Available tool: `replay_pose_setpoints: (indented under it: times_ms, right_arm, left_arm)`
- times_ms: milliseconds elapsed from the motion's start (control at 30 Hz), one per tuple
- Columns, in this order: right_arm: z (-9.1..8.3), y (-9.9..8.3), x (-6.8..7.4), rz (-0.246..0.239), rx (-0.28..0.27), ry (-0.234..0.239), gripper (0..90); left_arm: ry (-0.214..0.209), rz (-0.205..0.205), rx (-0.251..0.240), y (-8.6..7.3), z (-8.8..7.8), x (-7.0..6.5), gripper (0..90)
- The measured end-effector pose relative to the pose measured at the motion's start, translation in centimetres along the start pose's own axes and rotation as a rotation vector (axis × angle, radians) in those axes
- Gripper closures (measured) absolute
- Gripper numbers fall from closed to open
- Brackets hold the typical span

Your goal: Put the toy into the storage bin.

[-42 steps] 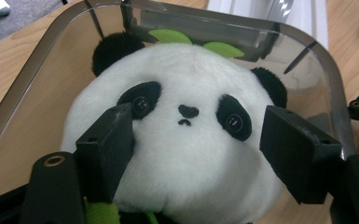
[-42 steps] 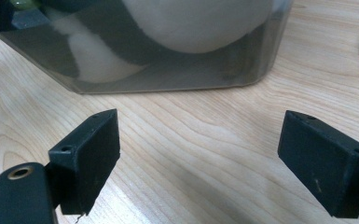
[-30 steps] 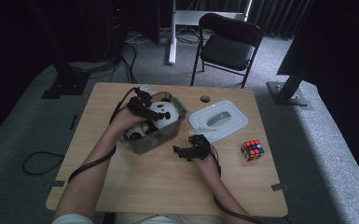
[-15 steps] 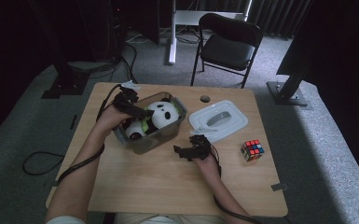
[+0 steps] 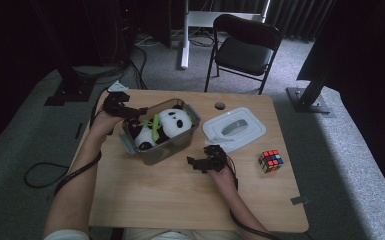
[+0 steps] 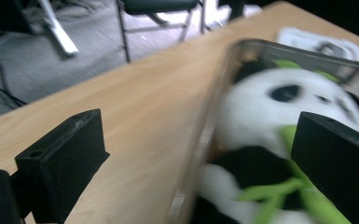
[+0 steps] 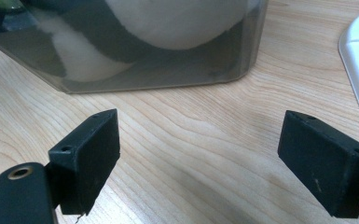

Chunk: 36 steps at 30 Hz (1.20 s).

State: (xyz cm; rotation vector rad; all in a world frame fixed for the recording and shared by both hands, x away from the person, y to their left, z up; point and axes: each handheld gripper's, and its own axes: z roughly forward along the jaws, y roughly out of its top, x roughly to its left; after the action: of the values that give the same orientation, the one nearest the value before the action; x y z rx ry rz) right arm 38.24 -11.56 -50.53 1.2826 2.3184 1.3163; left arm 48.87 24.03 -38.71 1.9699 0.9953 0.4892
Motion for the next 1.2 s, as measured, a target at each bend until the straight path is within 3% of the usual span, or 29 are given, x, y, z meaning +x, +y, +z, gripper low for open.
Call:
replay_pose_setpoints:
  times_ms: [33, 67, 200, 433, 633, 700, 800, 933, 1100, 1200]
  right_arm:
    - [0.0, 0.0, 0.0, -0.001, 0.001, -0.002, 12.5]
    - [0.0, 0.0, 0.0, -0.001, 0.001, -0.002, 12.5]
    - [0.0, -0.1, -0.1, -0.002, 0.003, -0.001, 12.5]
    - [0.1, -0.2, -0.2, 0.002, 0.003, -0.001, 12.5]
    - [0.2, -0.2, -0.3, 0.007, 0.001, 0.003, 12.6]
    - [0.3, -0.2, -0.3, 0.010, 0.002, 0.004, 12.5]
    - [0.4, -0.2, -0.3, 0.006, 0.005, 0.003, 12.5]
    - [0.4, -0.2, -0.4, 0.006, 0.010, -0.003, 12.5]
    - [0.2, -0.2, -0.6, 0.010, 0.010, -0.015, 12.6]
    - [0.1, -0.2, -0.8, 0.010, 0.014, -0.026, 13.3]
  left_arm:
    - [0.026, -0.013, -0.013, -0.3, 0.1, 0.6, 3.6]
    - [0.026, -0.013, -0.013, -0.3, 0.1, 0.6, 3.7]
    - [0.071, -0.055, -0.063, -1.2, 0.1, 2.6, 3.7]
    - [0.138, -0.128, -0.070, -3.6, 1.0, 5.5, 3.7]
    - [0.169, -0.161, 0.004, -5.7, 2.9, 6.9, 3.6]
    - [0.163, -0.172, 0.021, -6.4, 3.7, 7.1, 3.6]
    - [0.168, -0.150, 0.069, -7.1, 4.8, 6.9, 3.6]
    - [0.133, -0.121, 0.096, -7.4, 5.7, 6.2, 3.5]
    - [0.121, -0.139, 0.085, -7.6, 5.9, 6.1, 3.6]
    - [0.100, -0.124, 0.086, -7.9, 5.8, 5.7, 3.6]
